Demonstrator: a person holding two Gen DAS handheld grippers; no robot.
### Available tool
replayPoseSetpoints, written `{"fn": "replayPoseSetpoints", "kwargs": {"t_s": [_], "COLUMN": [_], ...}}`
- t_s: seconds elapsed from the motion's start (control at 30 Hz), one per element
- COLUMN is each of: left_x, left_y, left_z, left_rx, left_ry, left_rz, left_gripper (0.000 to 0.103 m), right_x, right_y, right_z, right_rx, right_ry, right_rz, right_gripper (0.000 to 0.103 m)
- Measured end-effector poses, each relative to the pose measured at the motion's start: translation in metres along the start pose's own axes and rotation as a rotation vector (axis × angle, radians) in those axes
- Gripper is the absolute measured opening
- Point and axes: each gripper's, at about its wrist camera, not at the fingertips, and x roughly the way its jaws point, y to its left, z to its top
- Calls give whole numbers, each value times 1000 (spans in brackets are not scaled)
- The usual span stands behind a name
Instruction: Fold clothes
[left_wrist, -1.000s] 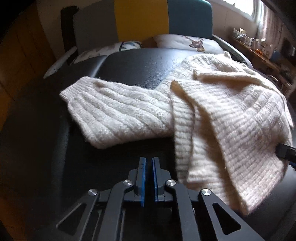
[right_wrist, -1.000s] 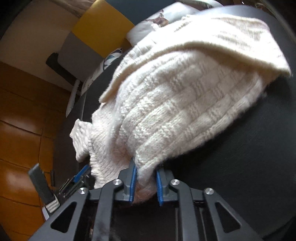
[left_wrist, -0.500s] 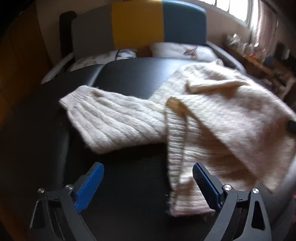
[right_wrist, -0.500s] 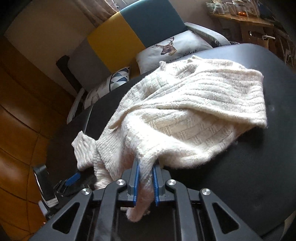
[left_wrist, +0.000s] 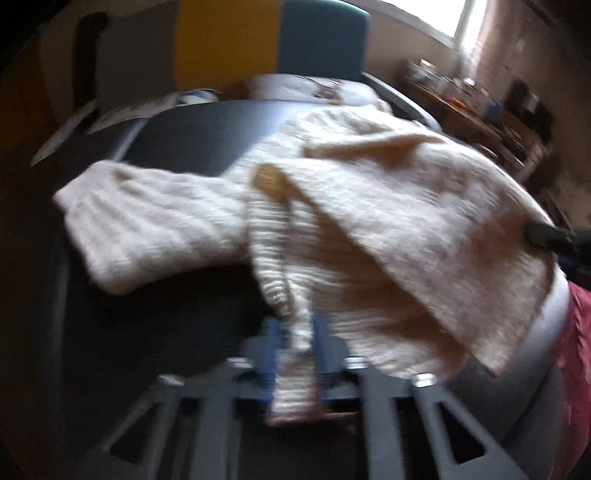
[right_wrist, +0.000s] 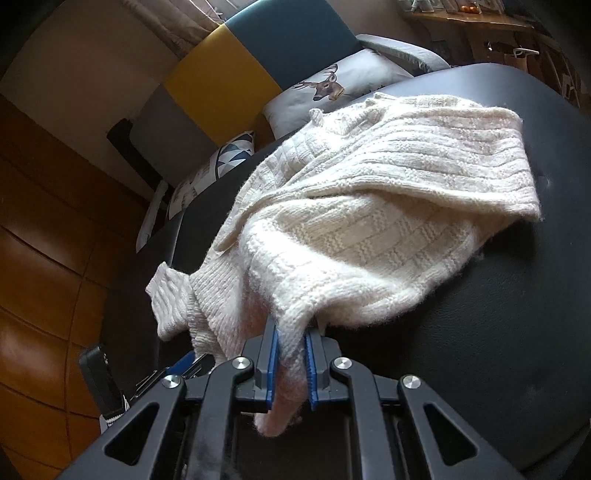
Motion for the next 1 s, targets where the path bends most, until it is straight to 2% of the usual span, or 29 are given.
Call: {"fn": "replayPoseSetpoints", "kwargs": {"t_s": [0.07,0.2,0.43,0.57,0.67,0.77,0.83,1.0], "left_x": [-7,-45,-133,-163,-178,-181,-168,-116], "left_y": [-1,1,5,1,-2,-4,-5,-12], "left_z": [7,36,93,100,95,81,64,23], "left_rx": [3,30,81,104,119,144,186,259], "left_ry": [-17,-128,-326,-391,-423,-413,-363,-208], "left_rz": [14,42,43,18,-12,-8,-24,-22], "left_gripper": [9,8,8,8,8,8,8,8], "right_x": [0,-8,-60,-92,-113,-118,-112,-73], "right_y": [1,2,4,9,14,10,0,-40], "right_z": [1,7,35,45,46,41,36,24], "right_rx": [-1,-19,-58,-102,-152,-174,-162,-90], "right_ry": [-1,-28,-163,-244,-322,-340,-319,-177], "right_rz": [0,-8,-33,-71,-133,-196,-234,-305], "right_gripper": [11,11,11,11,11,11,11,11]}}
